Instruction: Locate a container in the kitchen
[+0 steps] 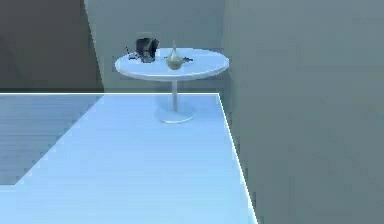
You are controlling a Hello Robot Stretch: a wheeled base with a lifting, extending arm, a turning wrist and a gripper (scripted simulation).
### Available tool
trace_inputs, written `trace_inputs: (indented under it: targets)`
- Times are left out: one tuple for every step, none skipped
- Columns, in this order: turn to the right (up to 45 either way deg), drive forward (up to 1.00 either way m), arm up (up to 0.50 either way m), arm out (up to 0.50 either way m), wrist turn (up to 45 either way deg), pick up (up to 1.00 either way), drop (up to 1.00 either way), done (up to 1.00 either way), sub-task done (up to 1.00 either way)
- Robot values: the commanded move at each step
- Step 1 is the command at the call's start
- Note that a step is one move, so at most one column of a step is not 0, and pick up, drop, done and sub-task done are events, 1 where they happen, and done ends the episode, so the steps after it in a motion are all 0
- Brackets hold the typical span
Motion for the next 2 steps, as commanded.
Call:
trace_inputs:
  targets:
    - [-45.0,0.0,0.0,0.0,0.0,0.0,0.0,0.0,0.0]
    - [-45.0,0.0,0.0,0.0,0.0,0.0,0.0,0.0,0.0]
